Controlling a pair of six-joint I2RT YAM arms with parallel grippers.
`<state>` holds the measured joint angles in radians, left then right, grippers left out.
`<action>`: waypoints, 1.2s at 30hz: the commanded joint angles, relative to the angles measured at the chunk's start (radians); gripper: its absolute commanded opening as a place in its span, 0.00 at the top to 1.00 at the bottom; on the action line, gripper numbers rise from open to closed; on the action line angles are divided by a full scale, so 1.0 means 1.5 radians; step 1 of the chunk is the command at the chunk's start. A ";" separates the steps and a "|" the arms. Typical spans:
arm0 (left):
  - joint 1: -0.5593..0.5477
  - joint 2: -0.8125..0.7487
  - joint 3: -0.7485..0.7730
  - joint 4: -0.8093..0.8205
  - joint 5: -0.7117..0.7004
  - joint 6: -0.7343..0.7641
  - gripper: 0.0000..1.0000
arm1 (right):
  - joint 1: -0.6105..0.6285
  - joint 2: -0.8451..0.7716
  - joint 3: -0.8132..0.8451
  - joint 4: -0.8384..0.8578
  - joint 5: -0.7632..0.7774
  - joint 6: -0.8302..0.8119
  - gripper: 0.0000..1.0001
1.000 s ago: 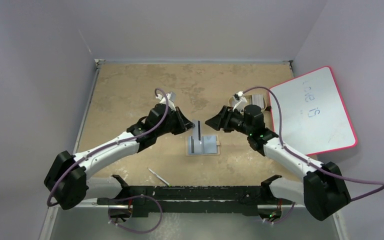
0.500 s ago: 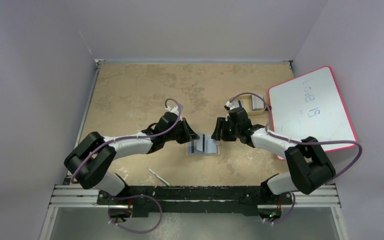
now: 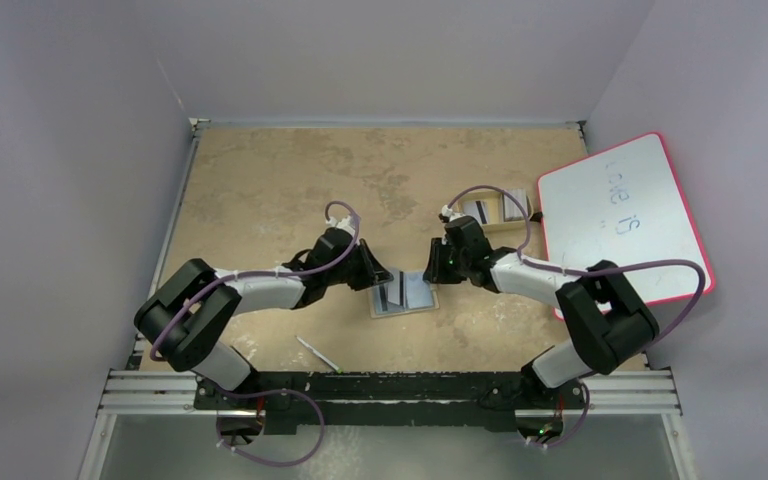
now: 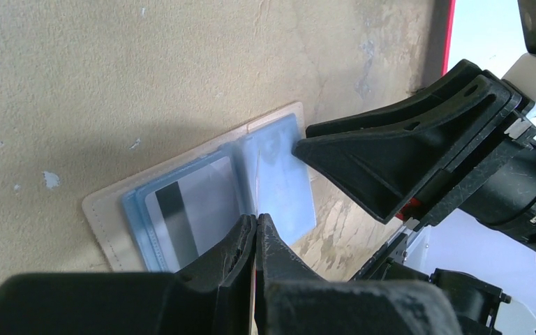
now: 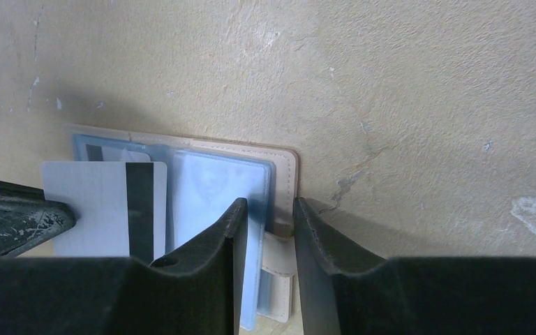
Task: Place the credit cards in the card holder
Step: Insert the credit card into the card holder.
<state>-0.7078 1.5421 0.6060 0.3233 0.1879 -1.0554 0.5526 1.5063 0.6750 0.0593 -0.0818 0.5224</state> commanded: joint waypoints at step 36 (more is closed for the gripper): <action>0.004 0.026 -0.077 0.138 -0.015 -0.110 1.00 | 0.036 -0.004 -0.014 -0.006 0.043 0.043 0.67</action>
<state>-0.7071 1.5703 0.5018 0.4698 0.1833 -1.2438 0.5911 1.5051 0.6712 0.0731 -0.0174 0.5724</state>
